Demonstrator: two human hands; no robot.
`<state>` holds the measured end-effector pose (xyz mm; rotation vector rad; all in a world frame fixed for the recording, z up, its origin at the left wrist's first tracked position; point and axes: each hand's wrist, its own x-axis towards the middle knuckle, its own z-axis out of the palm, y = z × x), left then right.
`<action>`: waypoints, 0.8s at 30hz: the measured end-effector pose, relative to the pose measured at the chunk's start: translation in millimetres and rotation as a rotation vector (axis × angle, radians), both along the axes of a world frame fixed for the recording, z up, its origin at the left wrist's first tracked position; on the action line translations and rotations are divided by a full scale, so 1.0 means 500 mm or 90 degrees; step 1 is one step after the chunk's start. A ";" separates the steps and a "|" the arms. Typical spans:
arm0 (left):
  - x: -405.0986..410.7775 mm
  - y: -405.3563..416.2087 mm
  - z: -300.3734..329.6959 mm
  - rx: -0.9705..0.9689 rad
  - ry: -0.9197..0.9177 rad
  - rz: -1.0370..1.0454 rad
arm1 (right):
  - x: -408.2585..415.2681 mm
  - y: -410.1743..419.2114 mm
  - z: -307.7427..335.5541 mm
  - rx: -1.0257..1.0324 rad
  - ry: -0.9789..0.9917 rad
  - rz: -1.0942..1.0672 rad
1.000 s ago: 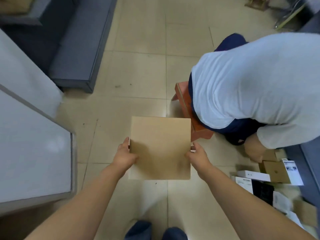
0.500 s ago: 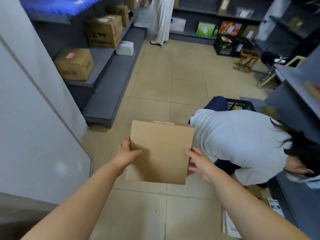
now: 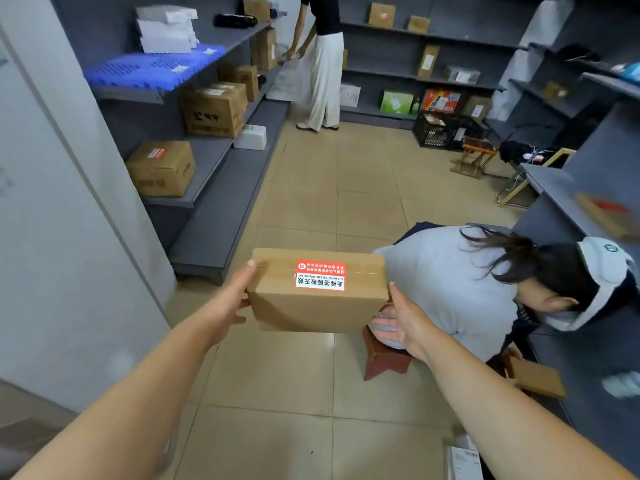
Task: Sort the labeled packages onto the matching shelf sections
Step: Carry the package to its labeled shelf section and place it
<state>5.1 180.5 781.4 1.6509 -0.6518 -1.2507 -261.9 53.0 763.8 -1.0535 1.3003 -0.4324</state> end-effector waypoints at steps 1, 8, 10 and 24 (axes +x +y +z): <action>-0.001 0.002 0.004 0.004 -0.006 -0.008 | -0.001 0.001 0.004 -0.002 -0.002 -0.002; 0.011 0.010 0.022 -0.024 -0.020 -0.094 | -0.006 0.010 0.034 -0.007 -0.019 -0.003; 0.016 0.012 0.028 -0.047 -0.019 -0.101 | -0.006 0.014 0.041 -0.013 -0.022 -0.010; 0.024 0.010 0.025 -0.125 -0.074 0.009 | -0.001 0.033 0.059 -0.004 -0.019 0.072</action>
